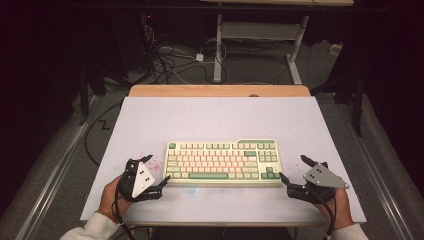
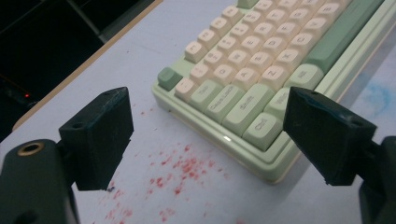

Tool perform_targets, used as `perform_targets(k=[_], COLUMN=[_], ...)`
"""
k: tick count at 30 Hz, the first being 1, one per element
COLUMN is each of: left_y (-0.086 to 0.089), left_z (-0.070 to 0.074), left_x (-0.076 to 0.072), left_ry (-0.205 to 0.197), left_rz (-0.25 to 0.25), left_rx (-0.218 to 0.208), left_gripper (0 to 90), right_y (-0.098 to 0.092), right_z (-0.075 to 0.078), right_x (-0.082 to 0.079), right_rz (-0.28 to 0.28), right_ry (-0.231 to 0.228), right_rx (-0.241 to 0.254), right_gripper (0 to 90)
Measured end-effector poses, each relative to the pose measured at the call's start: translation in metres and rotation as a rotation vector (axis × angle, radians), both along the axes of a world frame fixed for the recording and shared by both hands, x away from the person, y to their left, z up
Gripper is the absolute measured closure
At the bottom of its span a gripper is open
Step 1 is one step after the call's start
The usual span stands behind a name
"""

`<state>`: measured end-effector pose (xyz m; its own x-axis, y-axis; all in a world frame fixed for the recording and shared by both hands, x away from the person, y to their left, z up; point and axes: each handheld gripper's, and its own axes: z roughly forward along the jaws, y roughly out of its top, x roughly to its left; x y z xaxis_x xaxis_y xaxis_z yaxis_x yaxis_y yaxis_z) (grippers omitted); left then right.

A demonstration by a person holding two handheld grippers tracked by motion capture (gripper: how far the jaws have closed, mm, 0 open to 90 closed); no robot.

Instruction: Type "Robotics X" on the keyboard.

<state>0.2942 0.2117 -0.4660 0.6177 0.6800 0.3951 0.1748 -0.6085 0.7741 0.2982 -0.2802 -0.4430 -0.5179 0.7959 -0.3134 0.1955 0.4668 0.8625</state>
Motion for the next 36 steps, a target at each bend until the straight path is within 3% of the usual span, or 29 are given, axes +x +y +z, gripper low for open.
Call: perform_targets(k=[9, 26, 36], left_y=[0.014, 0.017, 0.015], left_z=[-0.009, -0.009, -0.011], left_x=[-0.006, -0.01, -0.007], left_ry=[0.055, 0.064, 0.075], left_rz=[0.022, 0.017, 0.015], left_rx=[-0.021, -0.044, -0.034], left_gripper=[15.2, 15.2, 15.2], right_y=[-0.006, 0.001, -0.003], right_z=[-0.01, -0.007, -0.008], right_x=[-0.001, -0.003, -0.001], right_rz=[-0.016, -0.004, -0.014], right_ry=[0.03, 0.004, 0.009], right_rx=[0.006, 0.001, 0.012], right_gripper=[16.2, 16.1, 16.1])
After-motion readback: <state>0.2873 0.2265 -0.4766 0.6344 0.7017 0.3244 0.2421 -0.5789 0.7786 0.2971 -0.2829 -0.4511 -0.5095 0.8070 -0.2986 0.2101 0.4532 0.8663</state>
